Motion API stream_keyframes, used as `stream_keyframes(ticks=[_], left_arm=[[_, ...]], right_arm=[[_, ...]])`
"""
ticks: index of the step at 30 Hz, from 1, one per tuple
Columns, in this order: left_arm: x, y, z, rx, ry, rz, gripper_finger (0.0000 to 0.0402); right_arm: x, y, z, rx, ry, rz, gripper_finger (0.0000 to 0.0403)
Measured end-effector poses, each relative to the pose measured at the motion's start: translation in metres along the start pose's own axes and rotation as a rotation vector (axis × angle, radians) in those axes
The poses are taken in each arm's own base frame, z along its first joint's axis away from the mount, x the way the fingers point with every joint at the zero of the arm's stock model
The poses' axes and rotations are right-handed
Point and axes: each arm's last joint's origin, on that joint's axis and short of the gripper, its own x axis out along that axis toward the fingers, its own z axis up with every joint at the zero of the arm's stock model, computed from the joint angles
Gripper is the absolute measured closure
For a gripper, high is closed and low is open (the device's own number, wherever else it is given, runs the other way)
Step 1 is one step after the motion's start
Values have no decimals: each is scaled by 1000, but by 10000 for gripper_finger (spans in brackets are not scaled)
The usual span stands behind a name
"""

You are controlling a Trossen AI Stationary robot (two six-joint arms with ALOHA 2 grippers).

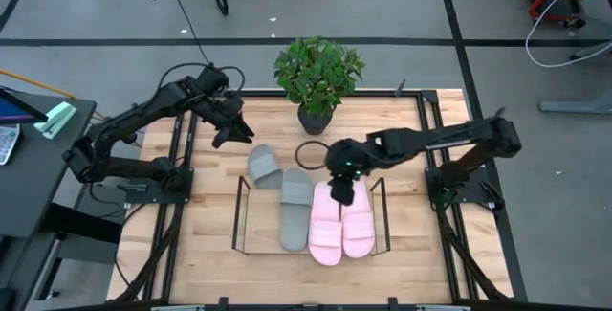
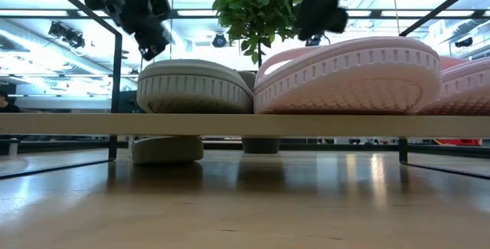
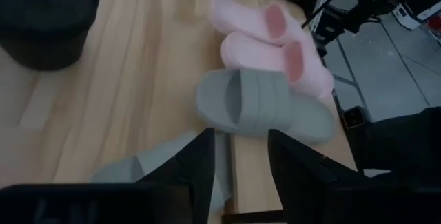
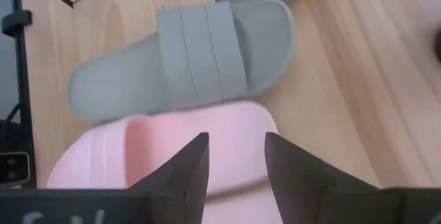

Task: Pick and place slides into the shelf
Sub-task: Put the gray slipper on the shelf

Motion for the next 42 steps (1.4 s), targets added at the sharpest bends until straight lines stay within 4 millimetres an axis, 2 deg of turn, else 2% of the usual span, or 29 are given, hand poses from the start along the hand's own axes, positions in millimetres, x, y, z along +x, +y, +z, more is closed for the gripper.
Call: stream_keyframes(ticks=[9, 15, 27, 35, 42], left_arm=[[12, 25, -42, -100, 12, 41, 264], [19, 46, -62, -181, 6, 71, 250], [61, 98, -89, -371, 108, 38, 201], [75, 114, -98, -393, 126, 54, 173], [77, 118, -101, -409, 152, 107, 180]], right_arm=[[-57, 5, -23, 76, -78, -129, 256], [-76, 1, -30, 127, -111, -165, 256], [-79, 0, -31, 154, -122, -174, 257], [-79, 0, -31, 155, -127, -180, 257], [-79, 0, -30, 168, -130, -181, 257]])
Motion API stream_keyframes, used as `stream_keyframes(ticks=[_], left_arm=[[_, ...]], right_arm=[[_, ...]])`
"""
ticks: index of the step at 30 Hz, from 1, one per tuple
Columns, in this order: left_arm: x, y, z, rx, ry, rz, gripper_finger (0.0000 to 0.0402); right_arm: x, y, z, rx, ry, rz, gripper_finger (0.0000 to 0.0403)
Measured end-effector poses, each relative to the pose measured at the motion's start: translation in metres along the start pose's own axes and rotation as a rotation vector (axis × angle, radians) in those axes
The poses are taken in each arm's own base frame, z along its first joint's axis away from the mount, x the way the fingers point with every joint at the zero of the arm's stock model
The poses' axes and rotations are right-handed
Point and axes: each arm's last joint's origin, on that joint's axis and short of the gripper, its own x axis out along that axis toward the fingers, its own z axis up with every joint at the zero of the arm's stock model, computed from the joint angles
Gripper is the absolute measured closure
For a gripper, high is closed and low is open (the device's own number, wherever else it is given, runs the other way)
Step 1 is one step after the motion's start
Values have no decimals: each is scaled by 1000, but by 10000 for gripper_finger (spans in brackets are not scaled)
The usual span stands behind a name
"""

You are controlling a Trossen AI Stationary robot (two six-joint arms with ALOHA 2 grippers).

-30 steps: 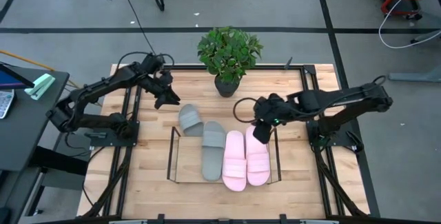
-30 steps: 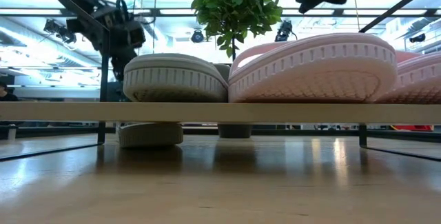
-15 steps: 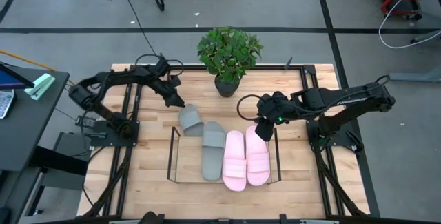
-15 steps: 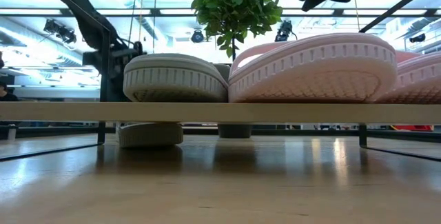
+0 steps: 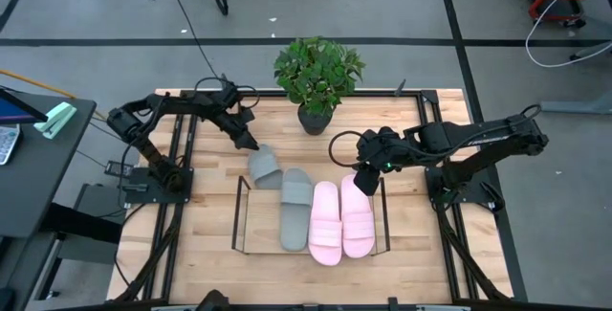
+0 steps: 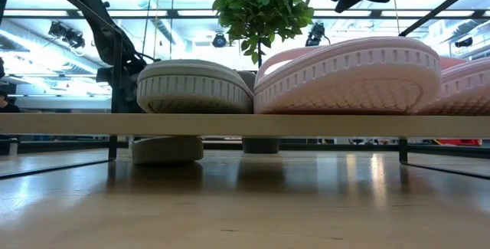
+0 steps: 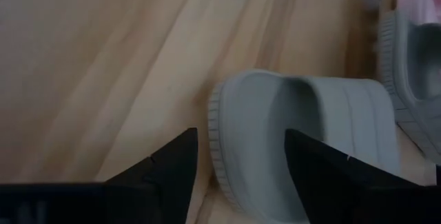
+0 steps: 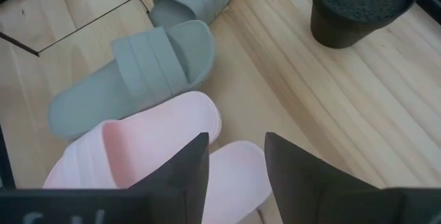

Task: Pick and place slides into the shelf
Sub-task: Put the gray slipper on the shelf

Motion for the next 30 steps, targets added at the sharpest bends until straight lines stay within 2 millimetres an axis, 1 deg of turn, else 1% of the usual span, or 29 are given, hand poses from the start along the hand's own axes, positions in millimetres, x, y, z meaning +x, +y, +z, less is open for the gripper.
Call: stream_keyframes(ticks=[5, 14, 20, 30], left_arm=[[0, 0, 0, -5, 2, 7, 186], [6, -6, 1, 23, 21, -5, 183], [8, -8, 1, 36, 34, 14, 190], [13, -12, 1, 62, 53, 48, 189]], right_arm=[[0, 0, 0, 0, 0, 0, 257], [0, 0, 0, 1, -1, -2, 257], [0, 0, 0, 7, -5, -5, 257], [0, 0, 0, 28, -8, -9, 257]])
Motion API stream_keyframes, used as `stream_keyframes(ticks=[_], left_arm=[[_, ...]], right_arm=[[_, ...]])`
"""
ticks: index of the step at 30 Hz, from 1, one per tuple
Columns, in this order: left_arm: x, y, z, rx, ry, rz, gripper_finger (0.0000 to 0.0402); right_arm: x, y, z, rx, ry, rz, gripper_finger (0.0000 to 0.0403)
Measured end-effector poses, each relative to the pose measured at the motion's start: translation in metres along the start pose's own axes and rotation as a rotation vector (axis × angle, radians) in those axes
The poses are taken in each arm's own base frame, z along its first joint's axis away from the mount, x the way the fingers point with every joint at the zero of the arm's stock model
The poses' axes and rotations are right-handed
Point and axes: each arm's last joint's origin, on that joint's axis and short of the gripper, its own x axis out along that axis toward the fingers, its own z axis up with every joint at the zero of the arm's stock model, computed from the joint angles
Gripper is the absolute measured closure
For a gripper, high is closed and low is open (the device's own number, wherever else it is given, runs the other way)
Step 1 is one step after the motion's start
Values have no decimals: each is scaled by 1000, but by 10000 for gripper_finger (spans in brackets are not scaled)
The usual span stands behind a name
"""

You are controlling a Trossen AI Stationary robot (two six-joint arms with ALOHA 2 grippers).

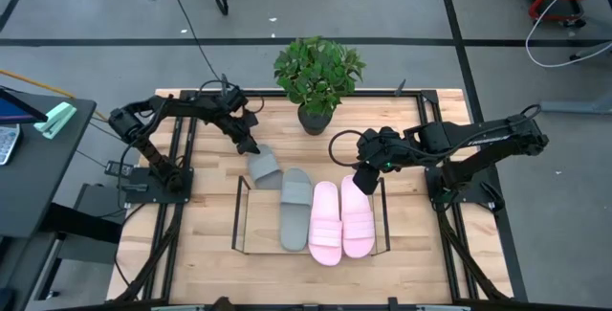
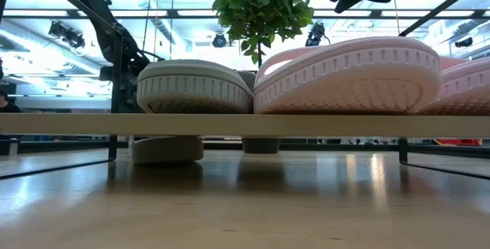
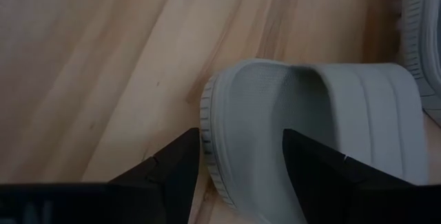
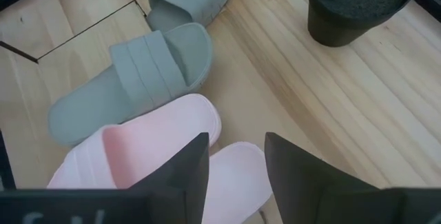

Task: Pick and place slides into the shelf
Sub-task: Put the gray slipper on the shelf

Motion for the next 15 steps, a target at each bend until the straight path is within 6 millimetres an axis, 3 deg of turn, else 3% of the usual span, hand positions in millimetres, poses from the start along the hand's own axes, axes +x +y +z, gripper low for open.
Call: stream_keyframes(ticks=[10, 15], left_arm=[[14, -6, 1, 45, 42, 46, 219], [15, -8, 2, 55, 52, 72, 274]], right_arm=[[0, 0, 0, 11, -8, -9, 257], [0, -1, 0, 16, -16, -19, 257]])
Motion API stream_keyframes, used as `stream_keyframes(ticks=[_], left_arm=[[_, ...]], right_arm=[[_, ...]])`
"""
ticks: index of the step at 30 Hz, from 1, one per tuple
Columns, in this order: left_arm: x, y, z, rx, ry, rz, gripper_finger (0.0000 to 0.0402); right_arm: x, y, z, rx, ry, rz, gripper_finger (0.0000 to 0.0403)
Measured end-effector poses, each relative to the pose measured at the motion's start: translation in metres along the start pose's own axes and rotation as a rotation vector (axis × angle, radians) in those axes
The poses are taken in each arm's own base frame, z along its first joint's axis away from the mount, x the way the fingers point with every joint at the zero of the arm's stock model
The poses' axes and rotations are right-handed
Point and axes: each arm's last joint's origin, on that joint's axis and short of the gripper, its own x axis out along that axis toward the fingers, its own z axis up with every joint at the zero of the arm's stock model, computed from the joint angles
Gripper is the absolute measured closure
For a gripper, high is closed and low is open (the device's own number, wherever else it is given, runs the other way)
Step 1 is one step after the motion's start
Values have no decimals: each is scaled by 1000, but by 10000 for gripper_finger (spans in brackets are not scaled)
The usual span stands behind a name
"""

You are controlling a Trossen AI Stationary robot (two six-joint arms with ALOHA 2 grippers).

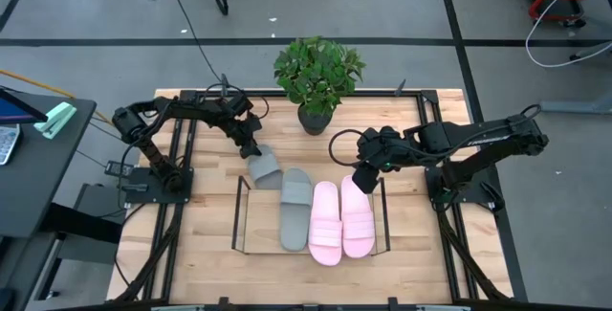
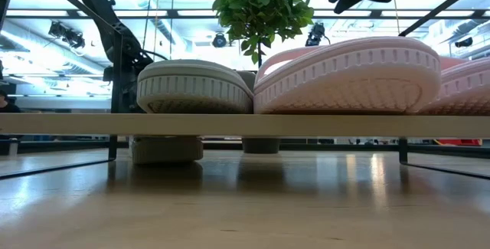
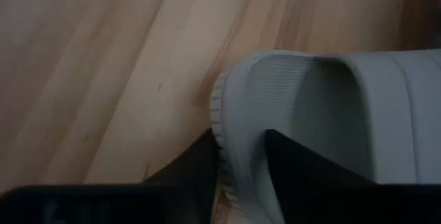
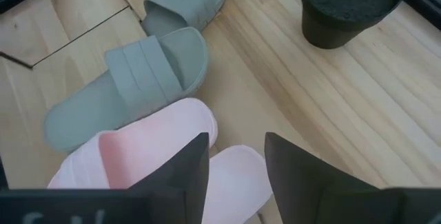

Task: Pick and place slides into the shelf
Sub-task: Put the gray slipper on the shelf

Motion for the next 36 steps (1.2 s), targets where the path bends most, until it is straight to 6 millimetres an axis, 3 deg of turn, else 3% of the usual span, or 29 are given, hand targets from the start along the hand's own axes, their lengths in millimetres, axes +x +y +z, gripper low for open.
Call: stream_keyframes(ticks=[5, 21, 36], left_arm=[[0, 0, 0, -8, -1, -8, 371], [-22, -1, -5, -103, -17, -60, 371], [-69, 8, 16, -149, -165, 20, 371]], right_arm=[[0, -1, 0, 12, -14, -16, 257], [0, -1, 1, 11, -25, -29, 257], [0, -1, 1, 11, -31, -36, 257]])
